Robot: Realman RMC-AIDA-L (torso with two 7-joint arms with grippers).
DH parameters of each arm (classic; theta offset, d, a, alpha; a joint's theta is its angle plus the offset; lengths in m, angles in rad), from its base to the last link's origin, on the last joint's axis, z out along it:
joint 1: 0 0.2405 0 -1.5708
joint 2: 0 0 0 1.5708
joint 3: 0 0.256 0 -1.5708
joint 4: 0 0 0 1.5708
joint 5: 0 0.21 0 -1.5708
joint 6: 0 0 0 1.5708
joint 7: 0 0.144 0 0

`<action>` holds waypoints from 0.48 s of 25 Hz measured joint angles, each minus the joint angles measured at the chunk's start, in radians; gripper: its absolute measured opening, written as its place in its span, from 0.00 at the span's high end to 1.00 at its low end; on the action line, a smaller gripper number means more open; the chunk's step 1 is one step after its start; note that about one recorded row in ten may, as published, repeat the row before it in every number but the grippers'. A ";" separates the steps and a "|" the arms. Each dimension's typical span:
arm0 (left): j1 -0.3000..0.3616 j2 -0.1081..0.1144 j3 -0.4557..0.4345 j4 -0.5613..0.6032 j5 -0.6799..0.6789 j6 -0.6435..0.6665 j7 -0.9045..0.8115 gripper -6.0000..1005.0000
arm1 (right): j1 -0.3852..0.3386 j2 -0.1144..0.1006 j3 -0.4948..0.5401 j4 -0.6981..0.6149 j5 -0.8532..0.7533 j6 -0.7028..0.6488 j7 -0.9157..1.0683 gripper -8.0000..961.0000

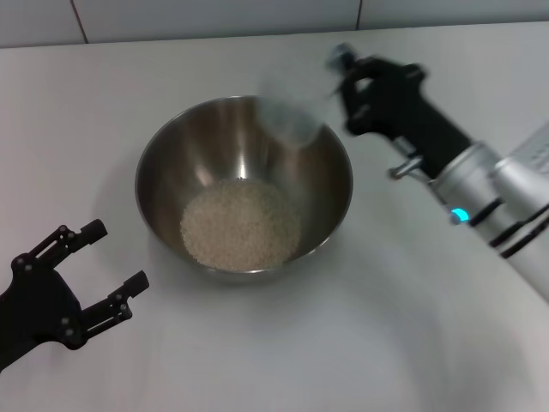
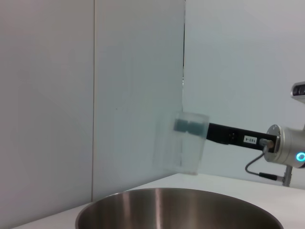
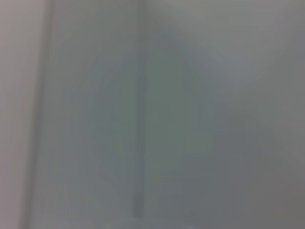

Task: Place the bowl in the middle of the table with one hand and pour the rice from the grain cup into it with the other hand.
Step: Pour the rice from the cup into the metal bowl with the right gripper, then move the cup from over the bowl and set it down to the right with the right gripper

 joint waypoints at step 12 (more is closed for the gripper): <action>0.005 0.000 0.002 0.000 0.000 0.009 0.001 0.16 | -0.062 -0.003 0.224 -0.127 0.000 -0.041 0.000 0.98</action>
